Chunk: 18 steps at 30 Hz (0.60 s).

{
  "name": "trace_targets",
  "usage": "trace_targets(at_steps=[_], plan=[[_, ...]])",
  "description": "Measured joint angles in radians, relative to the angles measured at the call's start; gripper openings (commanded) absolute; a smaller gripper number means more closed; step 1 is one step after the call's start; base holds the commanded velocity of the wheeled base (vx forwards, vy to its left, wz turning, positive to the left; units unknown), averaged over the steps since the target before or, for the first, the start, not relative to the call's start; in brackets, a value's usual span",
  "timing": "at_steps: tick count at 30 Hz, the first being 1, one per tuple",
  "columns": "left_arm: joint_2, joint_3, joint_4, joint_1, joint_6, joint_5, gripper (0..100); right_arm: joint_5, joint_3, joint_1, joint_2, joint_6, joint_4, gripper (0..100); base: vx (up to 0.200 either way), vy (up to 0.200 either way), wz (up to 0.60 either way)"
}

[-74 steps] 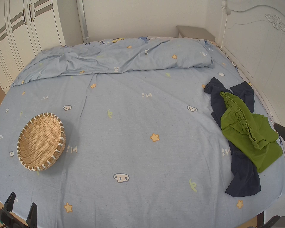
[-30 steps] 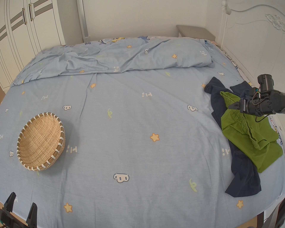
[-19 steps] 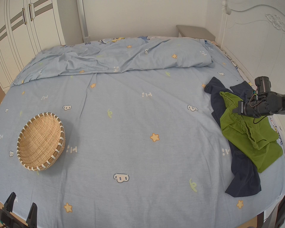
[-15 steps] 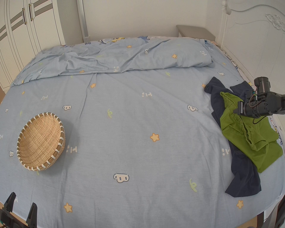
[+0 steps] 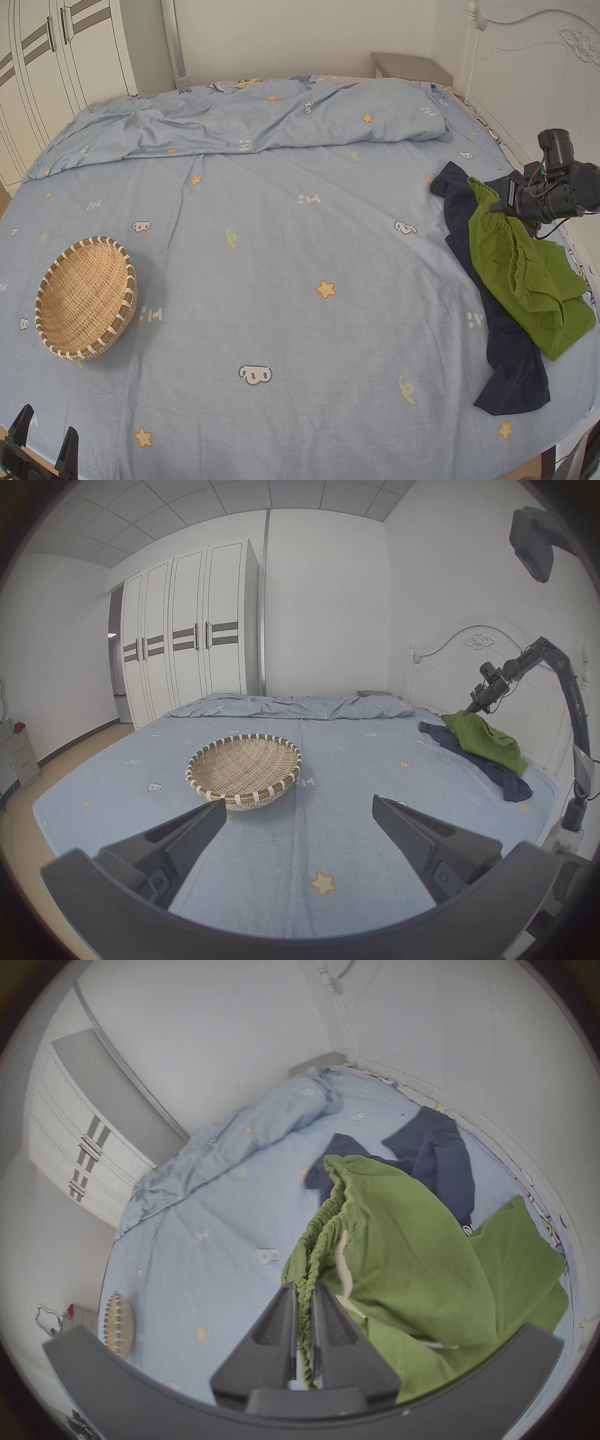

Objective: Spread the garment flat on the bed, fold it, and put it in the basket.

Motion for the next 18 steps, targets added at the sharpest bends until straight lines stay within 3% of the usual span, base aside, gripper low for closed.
trace_targets(at_steps=[8, 14, 18], plan=[[0.000, 0.000, 0.000, 0.000, 0.000, 0.000, 100, -0.004, -0.022, 0.151, -0.138, 0.017, 0.183, 0, 0.000, 0.000, 0.00], [0.000, 0.000, 0.000, 0.000, 0.000, 0.000, 100, -0.013, -0.031, 0.314, -0.203, 0.024, 0.226, 0, 0.000, 0.000, 0.00], [0.000, 0.000, 0.000, 0.000, 0.000, 0.000, 100, -0.063, -0.036, 0.441, -0.223, 0.038, 0.219, 0, 0.000, 0.000, 0.00]])
